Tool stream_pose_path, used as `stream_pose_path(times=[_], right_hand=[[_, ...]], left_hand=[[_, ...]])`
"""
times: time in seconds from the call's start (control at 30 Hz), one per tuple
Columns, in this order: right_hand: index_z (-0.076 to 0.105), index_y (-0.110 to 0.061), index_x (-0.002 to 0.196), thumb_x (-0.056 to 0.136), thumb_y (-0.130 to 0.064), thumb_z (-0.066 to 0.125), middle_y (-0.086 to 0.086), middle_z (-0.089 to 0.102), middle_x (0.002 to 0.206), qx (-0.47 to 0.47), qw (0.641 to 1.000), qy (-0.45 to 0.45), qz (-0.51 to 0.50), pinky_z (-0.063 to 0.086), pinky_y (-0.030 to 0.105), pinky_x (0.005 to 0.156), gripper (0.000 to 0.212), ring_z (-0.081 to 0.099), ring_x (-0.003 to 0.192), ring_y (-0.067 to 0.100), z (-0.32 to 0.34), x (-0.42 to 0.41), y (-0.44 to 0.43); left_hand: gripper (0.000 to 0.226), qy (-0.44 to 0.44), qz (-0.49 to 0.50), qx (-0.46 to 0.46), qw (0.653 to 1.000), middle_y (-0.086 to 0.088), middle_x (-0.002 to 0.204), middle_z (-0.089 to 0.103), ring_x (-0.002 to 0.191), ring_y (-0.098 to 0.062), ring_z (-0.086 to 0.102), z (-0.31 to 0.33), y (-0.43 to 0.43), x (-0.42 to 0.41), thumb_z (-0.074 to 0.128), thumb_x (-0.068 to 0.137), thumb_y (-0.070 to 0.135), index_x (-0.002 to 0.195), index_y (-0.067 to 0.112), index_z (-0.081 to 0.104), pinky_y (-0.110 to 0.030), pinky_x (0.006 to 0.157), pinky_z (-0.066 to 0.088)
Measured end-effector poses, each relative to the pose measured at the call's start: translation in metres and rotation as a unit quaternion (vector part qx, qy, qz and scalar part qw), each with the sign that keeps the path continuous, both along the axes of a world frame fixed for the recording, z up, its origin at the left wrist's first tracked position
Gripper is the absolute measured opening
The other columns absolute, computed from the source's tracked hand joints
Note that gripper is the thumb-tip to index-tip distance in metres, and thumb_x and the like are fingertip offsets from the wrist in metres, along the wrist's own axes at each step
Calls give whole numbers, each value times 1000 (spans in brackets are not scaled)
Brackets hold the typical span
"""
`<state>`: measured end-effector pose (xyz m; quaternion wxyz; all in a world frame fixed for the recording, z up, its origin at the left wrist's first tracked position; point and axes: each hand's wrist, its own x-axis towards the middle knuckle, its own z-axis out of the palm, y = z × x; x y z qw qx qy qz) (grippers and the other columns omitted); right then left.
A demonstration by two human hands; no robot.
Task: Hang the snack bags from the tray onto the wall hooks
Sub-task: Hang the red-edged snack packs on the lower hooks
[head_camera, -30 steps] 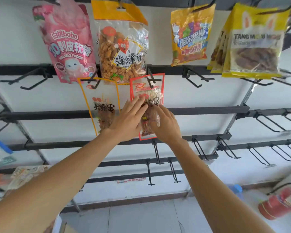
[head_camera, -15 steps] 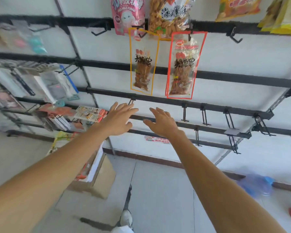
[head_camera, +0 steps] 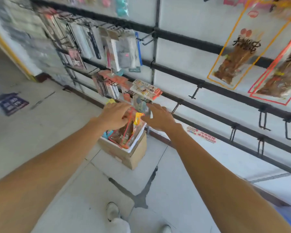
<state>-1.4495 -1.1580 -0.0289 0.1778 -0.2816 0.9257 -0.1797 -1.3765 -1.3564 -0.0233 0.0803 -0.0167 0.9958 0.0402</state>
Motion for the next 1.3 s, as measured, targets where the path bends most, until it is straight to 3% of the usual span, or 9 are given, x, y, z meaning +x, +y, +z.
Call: stream_pose_path(times=[0.13,0.33,0.67,0.8,0.9,1.0,1.07,1.2,1.3], right_hand=[[26,-31,155,98,-51,47,4,25,163,12,999,-37,17,31,52,116,64,27,146,35,-18,-1,-65],[29,-38,153,93,-49,49,6,46,149,18,996,-89,23,44,49,104,64,46,133,33,-49,-2,-133],[31,-16,155,102,-35,49,12,38,156,22,978,-207,-20,41,37,105,60,47,133,31,-125,-55,-200],[35,-22,152,99,-36,54,16,35,154,9,961,-274,-37,55,35,77,59,66,103,31,-167,-74,-224],[32,-23,153,98,-35,56,20,38,152,13,948,-313,-56,51,29,60,61,68,92,31,-194,-94,-238],[33,-21,154,100,-31,54,17,51,138,8,940,-330,-88,54,33,68,59,69,91,31,-206,-112,-253],[33,-19,154,101,-29,53,13,58,123,10,934,-341,-106,52,31,64,58,68,87,32,-212,-118,-262],[35,-16,153,100,-27,53,17,60,129,-3,925,-349,-151,52,39,66,57,67,83,31,-231,-127,-281],[44,-12,145,98,-24,54,9,61,99,-3,912,-362,-192,44,32,60,49,57,70,23,-257,-124,-301]], left_hand=[[68,-30,6,21,999,-6,150,44,132,-30,47,-26,-65,7,56,90,24,153,25,31,-43,105,41],[63,-74,17,29,997,-10,152,41,131,-33,47,-53,-134,3,54,96,25,154,21,28,-43,103,41],[31,-148,10,67,987,-6,120,57,103,-25,57,-117,-197,-50,53,95,25,122,11,56,-44,86,48],[41,-188,21,101,977,-7,135,53,118,-26,54,-145,-214,-78,52,97,21,137,14,50,-41,95,45],[45,-214,31,132,967,-7,142,49,124,-24,51,-163,-226,-98,52,99,20,143,15,45,-35,97,41],[48,-233,25,151,960,-6,148,45,130,-23,48,-175,-243,-119,52,99,21,146,16,42,-35,102,40],[50,-240,32,161,957,-5,152,41,134,-23,45,-183,-252,-129,52,99,21,148,17,40,-40,107,40],[50,-246,21,190,950,-8,153,40,139,-23,40,-204,-262,-152,52,99,16,147,13,40,-36,112,34],[50,-276,-6,207,939,-7,154,39,139,-23,40,-233,-271,-167,52,98,17,147,15,40,-36,111,33]])
